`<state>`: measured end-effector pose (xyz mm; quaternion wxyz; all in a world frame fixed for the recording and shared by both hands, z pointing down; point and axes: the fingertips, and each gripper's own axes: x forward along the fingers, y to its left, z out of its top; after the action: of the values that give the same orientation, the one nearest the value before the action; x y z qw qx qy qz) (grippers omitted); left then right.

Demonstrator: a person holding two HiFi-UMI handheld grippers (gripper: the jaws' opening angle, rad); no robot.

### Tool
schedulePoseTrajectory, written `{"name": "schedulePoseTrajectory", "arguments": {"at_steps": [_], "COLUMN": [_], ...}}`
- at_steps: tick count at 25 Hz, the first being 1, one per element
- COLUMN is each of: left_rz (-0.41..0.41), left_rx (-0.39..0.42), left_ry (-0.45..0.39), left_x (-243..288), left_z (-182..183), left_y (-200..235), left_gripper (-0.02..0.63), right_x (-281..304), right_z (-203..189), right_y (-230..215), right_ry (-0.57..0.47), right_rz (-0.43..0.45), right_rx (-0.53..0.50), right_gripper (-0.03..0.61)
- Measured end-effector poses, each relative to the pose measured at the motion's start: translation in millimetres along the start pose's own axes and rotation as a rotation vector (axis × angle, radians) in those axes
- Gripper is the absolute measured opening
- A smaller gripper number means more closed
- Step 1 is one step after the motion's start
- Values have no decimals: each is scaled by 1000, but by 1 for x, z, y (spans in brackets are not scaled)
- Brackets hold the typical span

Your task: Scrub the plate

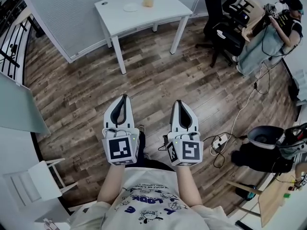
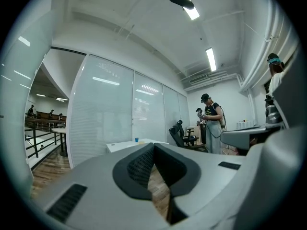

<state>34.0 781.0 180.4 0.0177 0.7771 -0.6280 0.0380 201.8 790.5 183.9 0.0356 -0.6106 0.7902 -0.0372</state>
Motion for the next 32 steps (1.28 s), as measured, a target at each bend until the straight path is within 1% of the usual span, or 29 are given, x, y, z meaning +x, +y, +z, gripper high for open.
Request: {"name": "schedulePoseTrajectory", "arguments": {"at_steps": [6, 12, 16, 23, 27, 30, 32], "left_rz": [-38, -55, -53, -90, -104, -92, -85], "left_rx": [4, -1, -7, -5, 0, -11, -19], "left_ry": [-17, -16, -41, -59, -45, -56, -43], "left_x": [44, 92, 128, 188, 209, 221, 226], "left_z": [4, 8, 15, 21, 21, 19, 13], "left_y": [2, 26, 44, 54, 61, 66, 69], "left_gripper": [26, 26, 26, 26, 26, 26, 26], "right_x": [41, 100, 137, 193, 217, 229, 235], "right_z": [-2, -2, 5, 8, 3, -1, -3], "right_y": [-11, -6, -5, -13, -14, -17, -20], "right_ry": [-6, 0, -11, -30, -21, -8, -3], "right_rz": [-21, -10, -14, -27, -31, -34, -35], "right_rx": [3, -25, -33, -46, -41, -32, -31], "right_gripper": [18, 18, 18, 18, 18, 18, 18]}}
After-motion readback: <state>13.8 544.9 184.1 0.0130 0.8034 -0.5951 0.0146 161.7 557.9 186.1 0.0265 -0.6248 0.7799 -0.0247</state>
